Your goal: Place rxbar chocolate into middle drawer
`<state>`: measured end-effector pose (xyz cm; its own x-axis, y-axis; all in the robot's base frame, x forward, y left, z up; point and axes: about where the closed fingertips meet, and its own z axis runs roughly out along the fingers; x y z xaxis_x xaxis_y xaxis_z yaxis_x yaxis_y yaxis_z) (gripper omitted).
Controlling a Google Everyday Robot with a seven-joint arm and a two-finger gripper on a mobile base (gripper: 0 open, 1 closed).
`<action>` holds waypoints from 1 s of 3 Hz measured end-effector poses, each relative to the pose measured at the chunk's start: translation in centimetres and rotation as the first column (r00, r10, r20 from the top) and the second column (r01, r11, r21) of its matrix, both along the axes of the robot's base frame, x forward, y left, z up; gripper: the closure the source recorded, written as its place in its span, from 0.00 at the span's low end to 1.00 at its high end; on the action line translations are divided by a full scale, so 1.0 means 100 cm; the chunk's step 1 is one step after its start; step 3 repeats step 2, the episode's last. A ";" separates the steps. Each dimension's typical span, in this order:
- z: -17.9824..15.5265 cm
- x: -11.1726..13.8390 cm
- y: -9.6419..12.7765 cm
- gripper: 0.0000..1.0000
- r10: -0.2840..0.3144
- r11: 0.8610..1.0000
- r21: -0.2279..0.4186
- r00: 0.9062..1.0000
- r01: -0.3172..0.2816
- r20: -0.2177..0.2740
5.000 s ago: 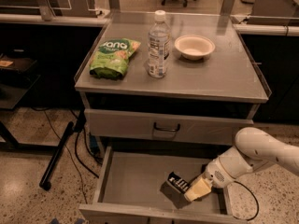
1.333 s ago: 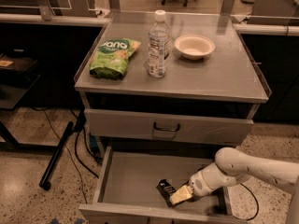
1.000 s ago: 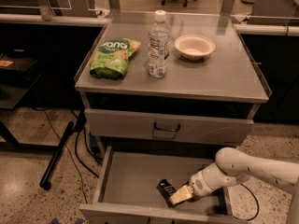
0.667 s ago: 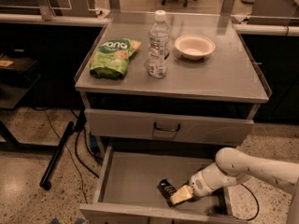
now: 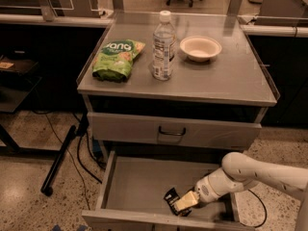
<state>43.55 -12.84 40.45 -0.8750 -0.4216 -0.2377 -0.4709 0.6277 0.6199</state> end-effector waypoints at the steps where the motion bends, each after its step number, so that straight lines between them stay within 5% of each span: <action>1: 0.000 0.000 0.000 0.00 0.000 1.000 0.000 1.000 0.000 0.000; 3: 0.000 0.000 0.000 0.00 0.000 1.000 0.000 1.000 0.000 0.000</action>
Offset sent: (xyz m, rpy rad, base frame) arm 0.0000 0.0000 0.0000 0.0000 0.0000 0.0000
